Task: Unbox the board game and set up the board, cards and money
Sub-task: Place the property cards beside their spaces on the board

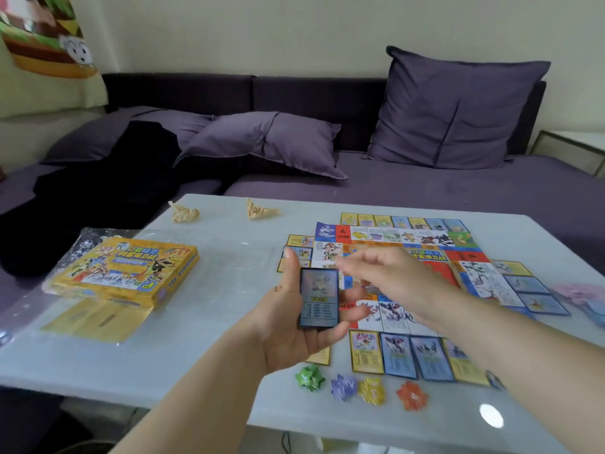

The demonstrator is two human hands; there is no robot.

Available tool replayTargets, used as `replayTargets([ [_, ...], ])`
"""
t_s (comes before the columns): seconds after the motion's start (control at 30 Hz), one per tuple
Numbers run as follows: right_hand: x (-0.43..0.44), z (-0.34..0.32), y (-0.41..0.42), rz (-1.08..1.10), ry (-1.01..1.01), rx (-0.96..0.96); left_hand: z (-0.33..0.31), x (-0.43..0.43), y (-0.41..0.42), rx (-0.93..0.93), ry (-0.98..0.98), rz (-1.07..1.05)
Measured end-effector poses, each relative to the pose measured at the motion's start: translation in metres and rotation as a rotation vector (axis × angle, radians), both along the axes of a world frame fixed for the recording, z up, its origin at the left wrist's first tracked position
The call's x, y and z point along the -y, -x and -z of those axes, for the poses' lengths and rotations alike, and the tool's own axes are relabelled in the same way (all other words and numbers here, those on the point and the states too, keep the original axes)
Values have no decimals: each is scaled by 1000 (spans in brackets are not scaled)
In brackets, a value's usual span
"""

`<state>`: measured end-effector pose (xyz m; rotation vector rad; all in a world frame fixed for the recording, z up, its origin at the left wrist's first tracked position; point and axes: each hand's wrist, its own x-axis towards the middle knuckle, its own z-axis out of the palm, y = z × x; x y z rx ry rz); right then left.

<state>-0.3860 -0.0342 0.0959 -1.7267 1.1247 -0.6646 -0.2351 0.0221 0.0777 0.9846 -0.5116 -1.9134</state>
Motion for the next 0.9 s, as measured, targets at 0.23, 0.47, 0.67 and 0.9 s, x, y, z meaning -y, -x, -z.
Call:
replayTargets([
  [0.23, -30, -1, 14, 64, -36, 27, -6, -18, 23, 46, 46, 126],
  [0.47, -41, 18, 40, 138, -154, 45, 14, -33, 46, 126, 119, 86],
  [0.67, -52, 30, 62, 156, -213, 54, 24, -42, 67, 215, 210, 76],
  [0.9, -45, 18, 72, 108, -190, 25, 21, -39, 75, 200, 297, 17],
])
